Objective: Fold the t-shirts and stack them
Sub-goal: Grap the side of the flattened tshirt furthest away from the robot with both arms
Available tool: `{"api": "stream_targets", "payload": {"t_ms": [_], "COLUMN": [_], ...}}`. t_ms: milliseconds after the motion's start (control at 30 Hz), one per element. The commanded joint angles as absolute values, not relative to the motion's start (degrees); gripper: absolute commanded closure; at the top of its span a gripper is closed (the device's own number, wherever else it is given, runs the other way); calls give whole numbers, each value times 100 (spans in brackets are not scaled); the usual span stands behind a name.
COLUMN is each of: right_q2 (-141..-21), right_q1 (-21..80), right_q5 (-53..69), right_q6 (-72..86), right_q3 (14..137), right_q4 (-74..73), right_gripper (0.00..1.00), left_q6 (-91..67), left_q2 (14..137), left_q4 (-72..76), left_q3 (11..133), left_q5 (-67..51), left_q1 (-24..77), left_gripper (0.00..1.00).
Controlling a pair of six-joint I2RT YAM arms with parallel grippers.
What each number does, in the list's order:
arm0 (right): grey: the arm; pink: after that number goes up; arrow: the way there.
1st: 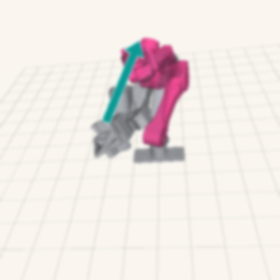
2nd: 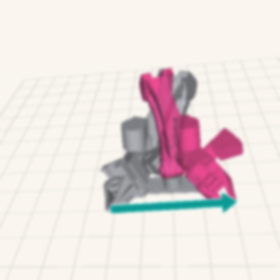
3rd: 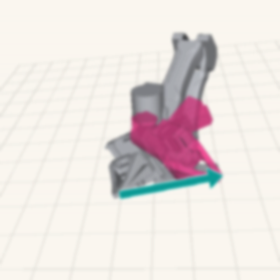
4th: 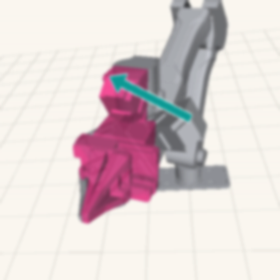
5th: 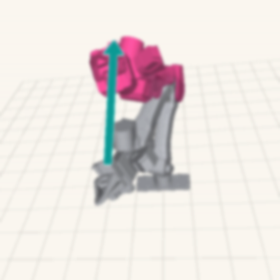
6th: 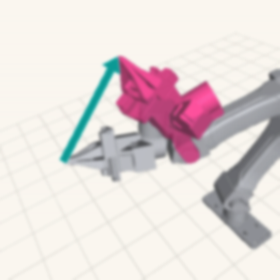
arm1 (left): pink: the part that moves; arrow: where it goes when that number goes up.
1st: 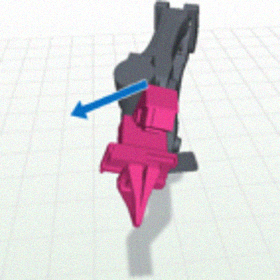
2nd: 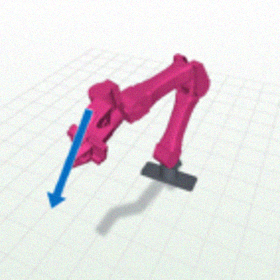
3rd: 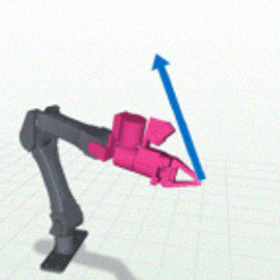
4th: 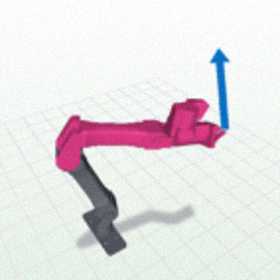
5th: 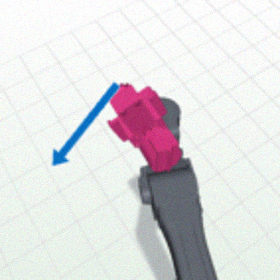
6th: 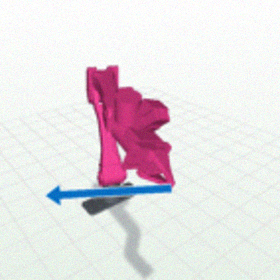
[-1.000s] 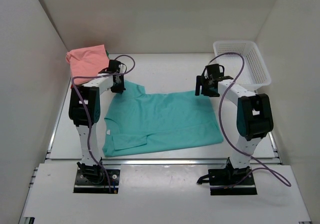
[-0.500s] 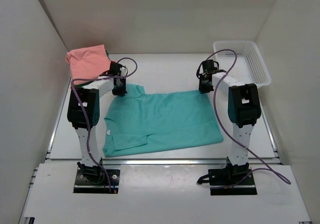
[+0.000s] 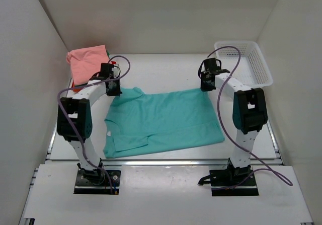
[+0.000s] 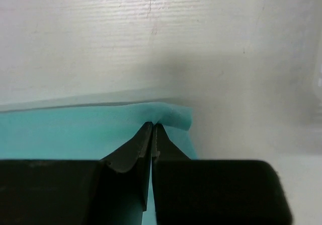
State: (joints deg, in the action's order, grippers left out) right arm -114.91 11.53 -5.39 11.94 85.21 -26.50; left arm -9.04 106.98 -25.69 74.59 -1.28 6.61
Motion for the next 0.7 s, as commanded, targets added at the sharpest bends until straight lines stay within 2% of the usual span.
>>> {"api": "stream_targets", "payload": {"t_ms": [0,233,400,533,567,600,667], "right_q2": [-10732,-9889,-9379,-9036,-9026,-9044,-9087], "right_q1": [1266,1222,1257,1204,1178,1169,1169], "right_q5": [-589,-378,-404,-115,-97,-62,-70], "right_q6": [1134,1177,1195,1239,1231,1222,1178], "right_q3": [8192,6928,6435,5978,5950,5933,5932], "right_q4": [-2453,-1908,-1837,-1565,-1512,-1468,-1503], "right_gripper": [100,100,100,100,100,100,100], "left_q6": [-897,-984,-1002,-1124,-1186,-1213,-1335], "left_q2": [9723,8711,8350,8034,8025,8016,8225], "left_q4": [-2689,-2663,-2848,-2270,-2154,-1962,-1724], "left_q3": [7085,6031,5748,5204,5081,5037,5062], "left_q5": [-299,-194,-176,-36,-18,-9,324], "left_q1": [694,730,773,800,756,730,703], "left_gripper": [100,100,100,100,95,78,71]}}
